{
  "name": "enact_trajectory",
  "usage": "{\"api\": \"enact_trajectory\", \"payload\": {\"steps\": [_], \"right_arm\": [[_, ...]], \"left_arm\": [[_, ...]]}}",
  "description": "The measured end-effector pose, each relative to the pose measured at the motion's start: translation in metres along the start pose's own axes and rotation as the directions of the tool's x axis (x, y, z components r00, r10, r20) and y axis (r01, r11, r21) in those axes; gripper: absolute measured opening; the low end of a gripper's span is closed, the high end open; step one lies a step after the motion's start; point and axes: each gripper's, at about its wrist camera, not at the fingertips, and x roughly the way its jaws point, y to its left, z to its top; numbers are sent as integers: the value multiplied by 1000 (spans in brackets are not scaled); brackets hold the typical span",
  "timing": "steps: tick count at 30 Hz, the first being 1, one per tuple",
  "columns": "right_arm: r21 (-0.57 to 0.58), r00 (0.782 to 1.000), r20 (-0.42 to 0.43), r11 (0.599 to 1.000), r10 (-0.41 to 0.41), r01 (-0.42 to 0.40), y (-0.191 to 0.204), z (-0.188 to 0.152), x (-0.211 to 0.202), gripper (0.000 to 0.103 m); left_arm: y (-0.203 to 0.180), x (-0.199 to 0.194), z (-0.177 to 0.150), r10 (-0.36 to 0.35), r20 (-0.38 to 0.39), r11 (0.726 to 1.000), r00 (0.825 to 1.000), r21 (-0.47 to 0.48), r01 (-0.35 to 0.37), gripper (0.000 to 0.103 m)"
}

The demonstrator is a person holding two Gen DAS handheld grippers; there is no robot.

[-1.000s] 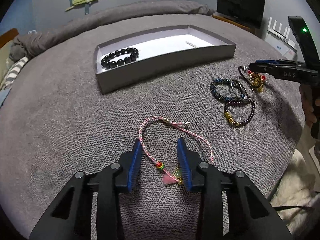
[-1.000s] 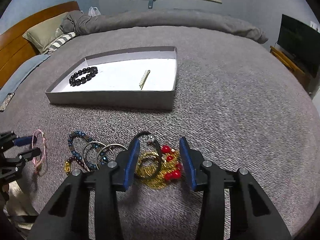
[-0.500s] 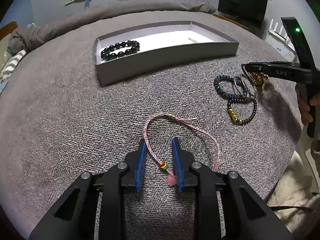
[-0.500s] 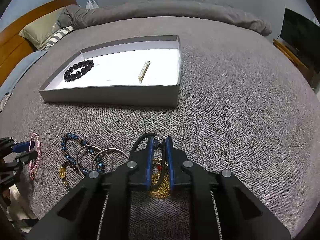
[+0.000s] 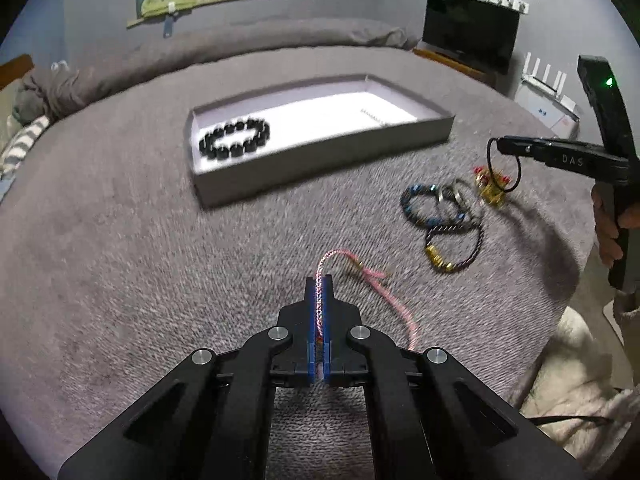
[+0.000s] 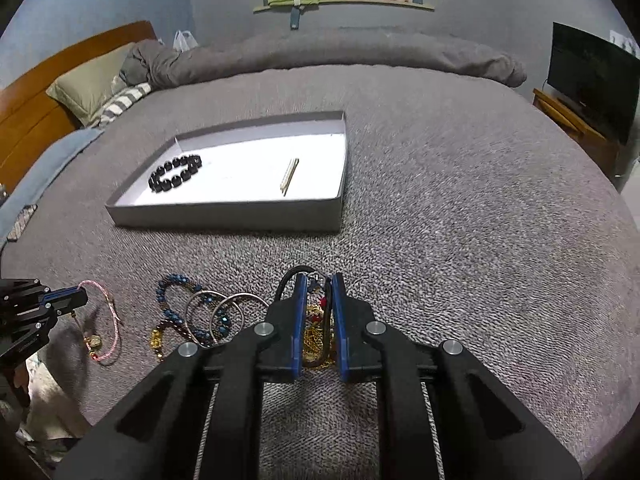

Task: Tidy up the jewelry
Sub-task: 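Lower both items into the tray and open both tools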

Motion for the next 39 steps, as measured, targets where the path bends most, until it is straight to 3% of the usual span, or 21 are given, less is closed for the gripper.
{"api": "enact_trajectory", "payload": {"steps": [12, 18, 30, 39], "right_arm": [[-12, 994, 104, 1000, 17, -16, 6, 26, -31, 13], [-15, 991, 130, 1000, 28, -27, 11, 45, -24, 13], [-3, 986, 161, 999, 44, -44, 9, 93, 16, 13], [53, 993, 101, 996, 61, -66, 5, 110, 59, 13]], "left_arm": [[7, -49, 46, 45, 155, 998, 987, 36, -51, 2], [26, -47, 78, 52, 184, 998, 981, 18, -56, 2], [65, 19, 131, 47, 114, 997, 992, -64, -40, 2], [79, 70, 134, 23, -1, 992, 1000, -125, -23, 2]]}}
